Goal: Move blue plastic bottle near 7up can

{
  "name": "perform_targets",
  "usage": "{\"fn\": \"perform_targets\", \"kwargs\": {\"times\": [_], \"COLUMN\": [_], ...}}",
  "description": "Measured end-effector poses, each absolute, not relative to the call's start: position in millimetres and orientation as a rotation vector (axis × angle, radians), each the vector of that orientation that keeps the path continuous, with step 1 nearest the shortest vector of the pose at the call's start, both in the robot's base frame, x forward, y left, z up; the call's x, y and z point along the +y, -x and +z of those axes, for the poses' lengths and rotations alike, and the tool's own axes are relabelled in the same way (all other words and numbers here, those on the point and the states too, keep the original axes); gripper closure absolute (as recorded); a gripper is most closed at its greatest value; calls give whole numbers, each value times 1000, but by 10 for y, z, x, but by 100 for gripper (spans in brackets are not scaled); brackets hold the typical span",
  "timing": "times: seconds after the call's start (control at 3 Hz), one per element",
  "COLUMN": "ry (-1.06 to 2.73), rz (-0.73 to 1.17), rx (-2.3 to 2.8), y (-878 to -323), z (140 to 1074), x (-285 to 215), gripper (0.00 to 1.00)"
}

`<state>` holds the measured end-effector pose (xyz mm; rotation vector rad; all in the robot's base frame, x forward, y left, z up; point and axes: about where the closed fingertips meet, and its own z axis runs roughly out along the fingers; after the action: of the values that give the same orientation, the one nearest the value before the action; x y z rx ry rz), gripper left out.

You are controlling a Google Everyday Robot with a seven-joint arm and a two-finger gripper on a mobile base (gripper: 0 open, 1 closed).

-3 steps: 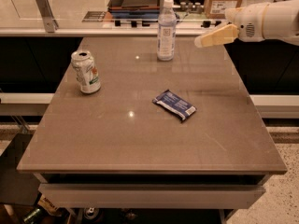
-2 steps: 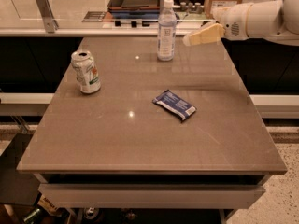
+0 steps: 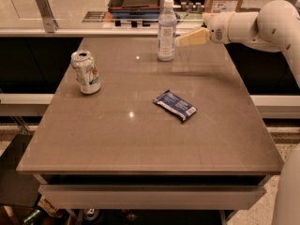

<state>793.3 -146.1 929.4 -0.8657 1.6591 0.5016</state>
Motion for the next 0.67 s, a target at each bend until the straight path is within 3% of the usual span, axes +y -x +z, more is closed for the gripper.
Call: {"fn": "perform_targets", "kwargs": {"times": [0.67], "ry": [871], "rz": [547], "rx": [1658], "y": [-7933], "z": [9195], "x": [-1364], "gripper": [0]}}
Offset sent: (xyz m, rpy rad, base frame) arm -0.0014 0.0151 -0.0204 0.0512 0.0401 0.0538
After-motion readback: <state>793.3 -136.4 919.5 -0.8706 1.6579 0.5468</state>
